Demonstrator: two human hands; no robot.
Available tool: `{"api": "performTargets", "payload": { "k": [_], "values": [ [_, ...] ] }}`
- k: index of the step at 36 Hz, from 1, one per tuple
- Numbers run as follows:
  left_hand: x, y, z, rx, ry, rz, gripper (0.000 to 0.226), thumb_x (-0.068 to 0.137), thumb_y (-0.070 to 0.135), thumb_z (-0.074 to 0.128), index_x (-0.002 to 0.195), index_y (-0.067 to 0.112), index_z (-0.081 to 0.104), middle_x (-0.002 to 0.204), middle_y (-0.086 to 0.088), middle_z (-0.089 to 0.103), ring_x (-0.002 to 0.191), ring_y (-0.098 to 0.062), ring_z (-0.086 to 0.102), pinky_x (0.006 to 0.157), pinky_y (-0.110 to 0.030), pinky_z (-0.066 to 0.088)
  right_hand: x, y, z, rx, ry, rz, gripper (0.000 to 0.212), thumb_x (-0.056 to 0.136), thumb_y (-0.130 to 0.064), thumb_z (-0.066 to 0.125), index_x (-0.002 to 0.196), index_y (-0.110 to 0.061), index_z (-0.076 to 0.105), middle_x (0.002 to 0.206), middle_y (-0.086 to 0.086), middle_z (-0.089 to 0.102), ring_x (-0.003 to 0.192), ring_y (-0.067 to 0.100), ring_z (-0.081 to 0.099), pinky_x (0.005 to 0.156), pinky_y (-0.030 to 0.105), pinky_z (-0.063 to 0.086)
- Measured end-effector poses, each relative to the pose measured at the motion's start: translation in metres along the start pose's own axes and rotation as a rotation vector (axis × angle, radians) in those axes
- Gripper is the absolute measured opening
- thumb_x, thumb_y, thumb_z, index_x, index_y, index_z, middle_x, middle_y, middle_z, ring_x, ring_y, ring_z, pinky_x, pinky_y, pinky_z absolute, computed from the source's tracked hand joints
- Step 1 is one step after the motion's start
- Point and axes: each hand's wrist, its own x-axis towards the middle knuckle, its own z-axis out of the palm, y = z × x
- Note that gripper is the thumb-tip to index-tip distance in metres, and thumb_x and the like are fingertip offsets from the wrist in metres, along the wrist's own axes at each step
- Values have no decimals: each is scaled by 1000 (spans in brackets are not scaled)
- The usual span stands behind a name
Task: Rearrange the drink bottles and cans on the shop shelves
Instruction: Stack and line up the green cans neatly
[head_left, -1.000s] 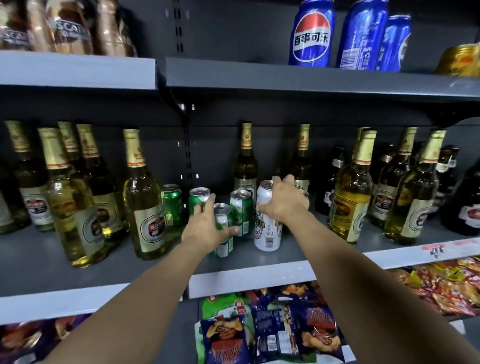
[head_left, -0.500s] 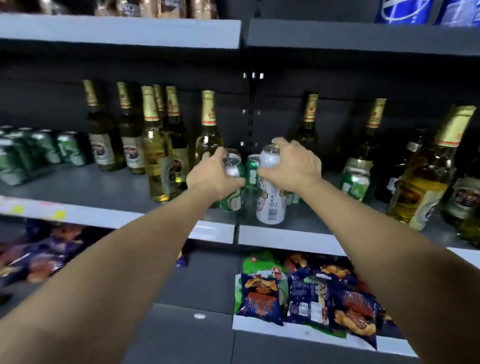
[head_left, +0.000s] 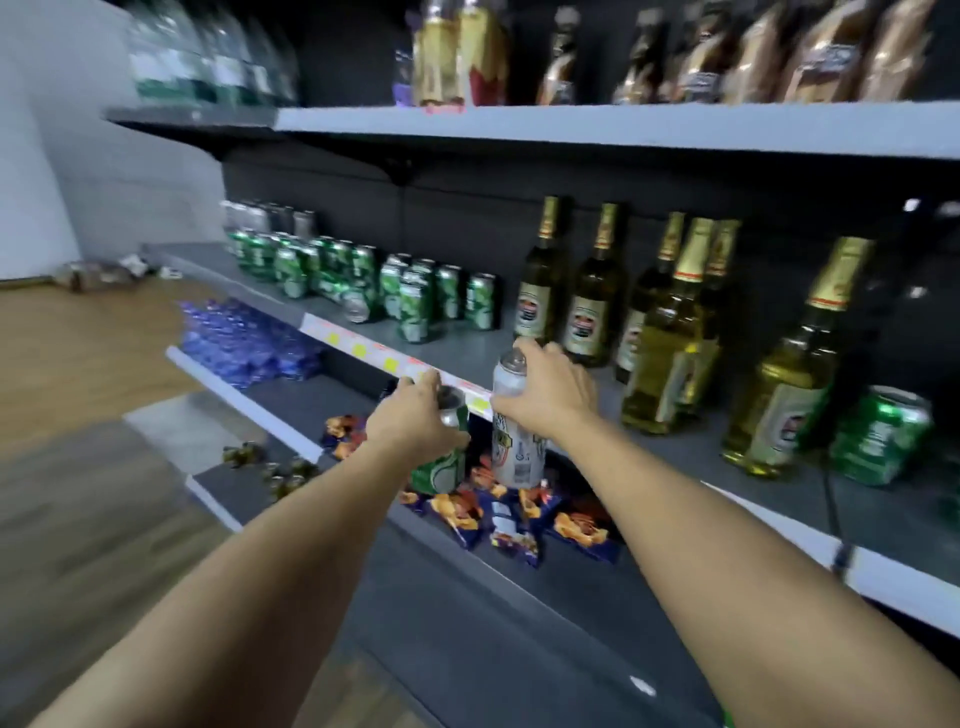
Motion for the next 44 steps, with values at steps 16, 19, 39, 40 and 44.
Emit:
{"api": "performTargets", "payload": {
  "k": [16, 19, 39, 40, 44],
  "values": [
    [62, -260, -76, -52, 99, -252, 51, 69, 37, 73, 107, 20, 44, 107, -5, 48, 94, -29, 58, 75, -38, 52, 115, -235, 138, 46, -168, -191, 75, 78, -43, 65, 144, -30, 31, 140, 8, 42, 117, 35, 52, 80, 36, 44],
    [85, -289, -83, -68, 112, -263, 55, 70, 32, 74, 115, 21, 45, 113, -6, 49, 100, -30, 58, 77, -38, 51, 144, -261, 157, 60, -172, -216, 72, 78, -44, 63, 143, -31, 34, 141, 7, 42, 119, 34, 50, 82, 35, 43],
    [340, -429, -153, -31, 239, -235, 63, 69, 34, 73, 124, 22, 44, 115, -4, 57, 102, -27, 56, 74, -32, 46, 422, -385, 210, 180, 70, -266, 70, 77, -51, 68, 137, -29, 40, 130, 6, 51, 109, 30, 57, 73, 30, 42],
    [351, -438, -156, -42, 242, -229, 64, 70, 33, 73, 125, 22, 44, 116, -4, 57, 103, -27, 55, 73, -31, 44, 434, -392, 214, 175, 74, -270, 71, 77, -53, 68, 137, -29, 40, 130, 5, 51, 110, 29, 56, 73, 31, 42],
    [397, -479, -167, -88, 260, -223, 65, 70, 32, 74, 122, 19, 39, 117, -5, 56, 101, -28, 56, 77, -35, 49, 479, -425, 234, 168, 87, -267, 75, 77, -56, 68, 140, -28, 38, 133, 5, 50, 115, 30, 54, 80, 34, 45]
  ]
}}
